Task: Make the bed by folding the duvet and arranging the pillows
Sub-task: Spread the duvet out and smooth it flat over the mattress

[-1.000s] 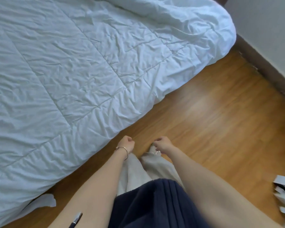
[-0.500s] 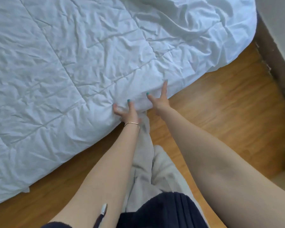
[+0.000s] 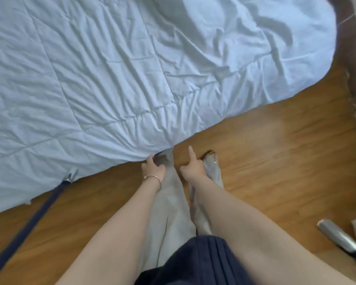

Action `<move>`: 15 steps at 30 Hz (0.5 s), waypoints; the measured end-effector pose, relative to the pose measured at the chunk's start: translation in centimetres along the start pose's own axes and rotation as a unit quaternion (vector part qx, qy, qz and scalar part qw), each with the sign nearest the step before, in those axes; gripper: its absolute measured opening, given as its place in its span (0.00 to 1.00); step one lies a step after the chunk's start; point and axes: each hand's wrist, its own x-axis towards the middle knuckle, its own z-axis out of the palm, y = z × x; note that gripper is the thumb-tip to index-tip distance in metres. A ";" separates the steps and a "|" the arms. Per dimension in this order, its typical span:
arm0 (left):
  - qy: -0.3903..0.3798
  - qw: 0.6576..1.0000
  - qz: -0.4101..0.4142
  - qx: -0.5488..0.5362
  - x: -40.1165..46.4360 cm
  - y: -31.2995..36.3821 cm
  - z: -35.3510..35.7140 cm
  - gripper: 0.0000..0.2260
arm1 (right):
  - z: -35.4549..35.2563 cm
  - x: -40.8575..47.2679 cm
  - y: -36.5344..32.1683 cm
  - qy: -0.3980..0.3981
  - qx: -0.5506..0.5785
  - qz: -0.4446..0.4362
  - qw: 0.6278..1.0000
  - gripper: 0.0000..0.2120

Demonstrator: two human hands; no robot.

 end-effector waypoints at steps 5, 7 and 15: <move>-0.104 0.968 0.115 0.196 -4.9 4.8 5.0 0.15 | -5.7 -0.5 4.4 -0.040 -0.079 -0.026 0.996 0.24; -0.120 0.945 0.199 0.232 -6.7 8.3 7.2 0.13 | -8.3 -0.9 6.2 -0.029 -0.043 -0.020 0.998 0.19; -0.187 0.929 0.291 0.133 -12.2 22.8 15.5 0.12 | -20.9 -0.5 11.2 0.043 0.054 0.023 0.997 0.07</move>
